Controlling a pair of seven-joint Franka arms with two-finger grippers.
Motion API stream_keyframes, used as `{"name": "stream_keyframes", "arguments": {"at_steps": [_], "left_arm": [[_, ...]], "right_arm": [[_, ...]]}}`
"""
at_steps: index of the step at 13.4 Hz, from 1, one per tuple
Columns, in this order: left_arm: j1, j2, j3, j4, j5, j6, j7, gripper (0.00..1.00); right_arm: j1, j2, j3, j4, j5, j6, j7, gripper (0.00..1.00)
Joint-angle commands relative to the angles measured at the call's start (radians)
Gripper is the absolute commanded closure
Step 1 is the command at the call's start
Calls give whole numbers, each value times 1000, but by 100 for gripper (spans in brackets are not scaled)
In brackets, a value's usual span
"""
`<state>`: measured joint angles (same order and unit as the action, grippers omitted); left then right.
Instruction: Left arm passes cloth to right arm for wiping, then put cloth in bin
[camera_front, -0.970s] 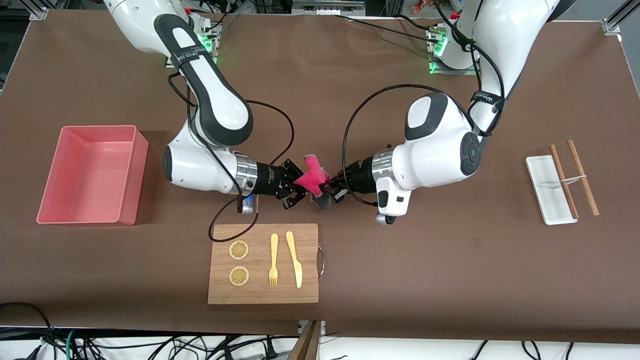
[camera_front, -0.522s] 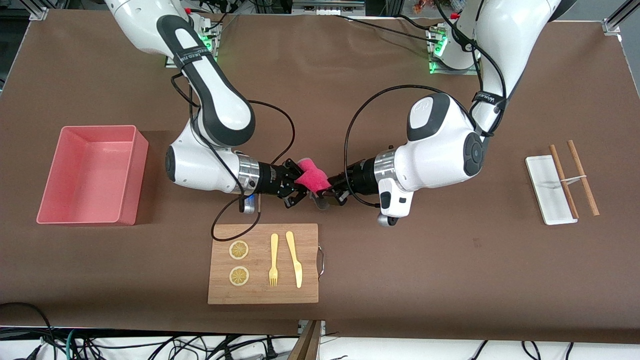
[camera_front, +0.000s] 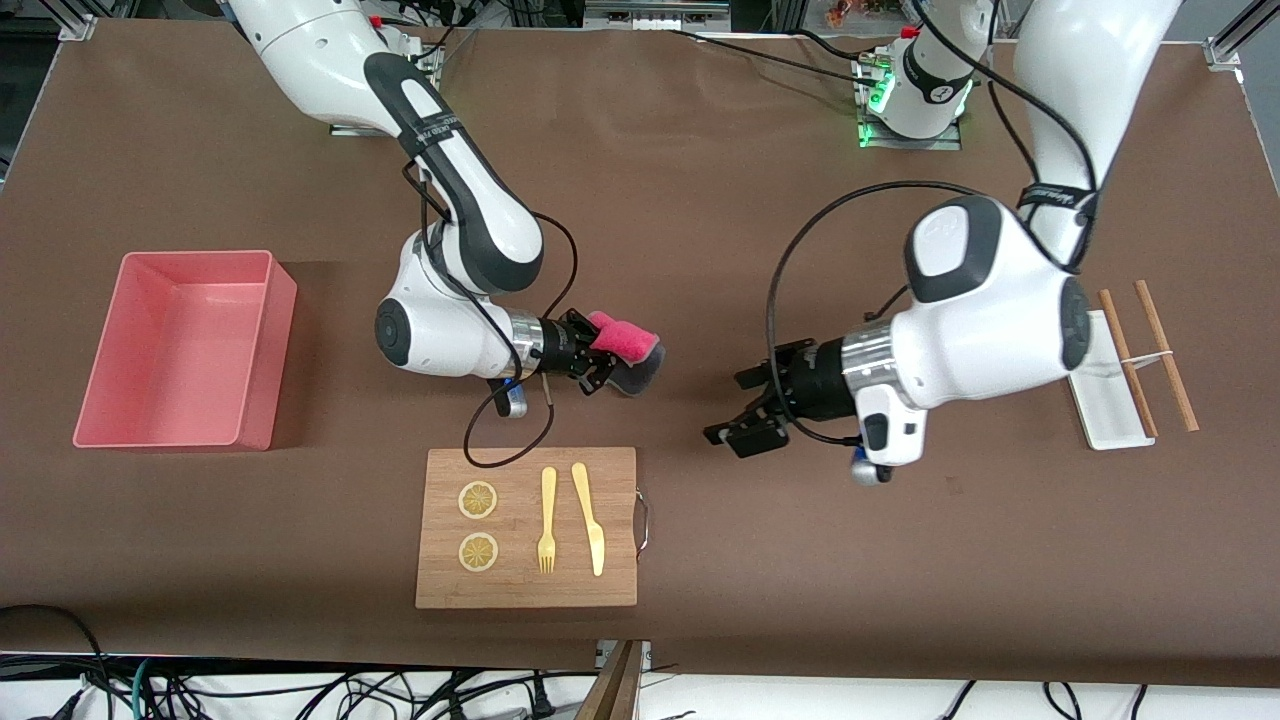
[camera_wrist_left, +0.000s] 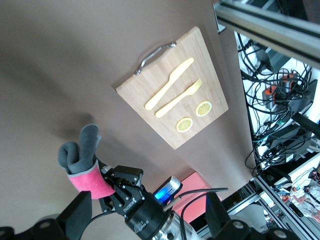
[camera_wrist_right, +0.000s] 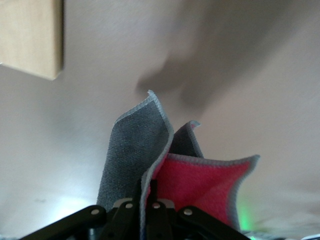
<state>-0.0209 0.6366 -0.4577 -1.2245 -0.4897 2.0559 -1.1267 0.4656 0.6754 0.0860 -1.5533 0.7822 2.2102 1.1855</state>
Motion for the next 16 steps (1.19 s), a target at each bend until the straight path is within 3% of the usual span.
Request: {"name": "stream_keyframes", "arguments": {"at_steps": [1, 4, 5, 7, 9, 13, 16], "left_arm": [[90, -37, -4, -18, 40, -136, 152, 0], [182, -77, -1, -18, 42, -242, 255, 0], [193, -100, 4, -18, 55, -303, 255, 0], [194, -168, 1, -20, 182, -429, 268, 0], [202, -234, -1, -38, 261, -544, 307, 0], [308, -492, -2, -298, 283, -576, 522, 0], [325, -577, -1, -400, 389, -571, 632, 0]], "right_arm": [[4, -17, 0, -57, -85, -10, -21, 100], [2, -17, -3, -86, -158, -73, -41, 100], [1, -19, -5, -97, -223, -92, -43, 100], [-2, -19, -11, -102, -354, -145, -59, 100], [-4, -19, -43, -102, -429, -184, -98, 100], [-5, -19, -171, -110, -500, -251, -312, 100], [-15, -17, -299, -110, -500, -296, -554, 100]]}}
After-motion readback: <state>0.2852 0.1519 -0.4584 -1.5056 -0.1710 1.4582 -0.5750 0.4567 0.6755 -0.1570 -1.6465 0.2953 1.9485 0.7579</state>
